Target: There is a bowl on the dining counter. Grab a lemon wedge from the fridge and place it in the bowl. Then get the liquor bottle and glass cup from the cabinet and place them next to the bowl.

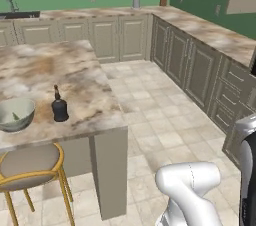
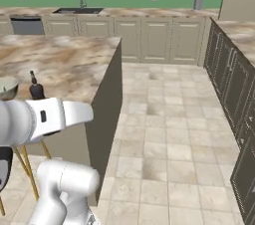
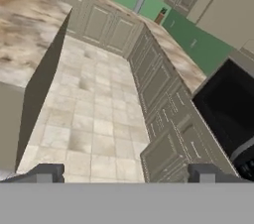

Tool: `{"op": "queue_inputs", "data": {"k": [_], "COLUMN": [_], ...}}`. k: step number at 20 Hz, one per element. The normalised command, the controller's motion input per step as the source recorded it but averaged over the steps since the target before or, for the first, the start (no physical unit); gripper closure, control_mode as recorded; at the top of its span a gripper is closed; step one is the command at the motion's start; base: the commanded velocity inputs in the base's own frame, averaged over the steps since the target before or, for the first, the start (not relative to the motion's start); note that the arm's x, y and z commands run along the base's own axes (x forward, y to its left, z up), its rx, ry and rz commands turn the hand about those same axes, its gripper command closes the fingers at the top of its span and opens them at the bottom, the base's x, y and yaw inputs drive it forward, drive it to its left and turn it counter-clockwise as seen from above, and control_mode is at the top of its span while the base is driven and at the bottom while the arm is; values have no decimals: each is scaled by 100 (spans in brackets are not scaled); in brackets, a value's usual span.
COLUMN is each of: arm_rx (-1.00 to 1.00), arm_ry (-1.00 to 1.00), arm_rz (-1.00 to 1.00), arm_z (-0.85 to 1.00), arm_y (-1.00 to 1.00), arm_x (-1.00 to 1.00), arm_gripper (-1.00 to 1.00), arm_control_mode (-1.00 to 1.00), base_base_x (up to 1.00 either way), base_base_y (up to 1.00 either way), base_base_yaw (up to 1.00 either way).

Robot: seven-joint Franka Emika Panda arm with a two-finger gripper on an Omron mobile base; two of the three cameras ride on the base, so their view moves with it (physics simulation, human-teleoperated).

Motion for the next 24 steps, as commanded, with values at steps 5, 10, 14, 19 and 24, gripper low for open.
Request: {"op": "queue_inputs", "data": {"k": [5,10,14,19,24], "arm_rx": [0,0,0,0,0], "arm_ry": [0,0,0,0,0], "arm_rz": [0,0,0,0,0], "arm_z": [0,0,0,0,0], "arm_y": [0,0,0,0,0], "arm_x": [0,0,0,0,0], "arm_gripper": [-100,-100,-100,-100,-100], "arm_control_mode": [100,100,100,100,100], "base_base_x": [64,70,44,30,35], "base_base_y": [-47,-37,-49,-49,-26], "base_base_yaw": [0,0,-3,-23,-43]}}
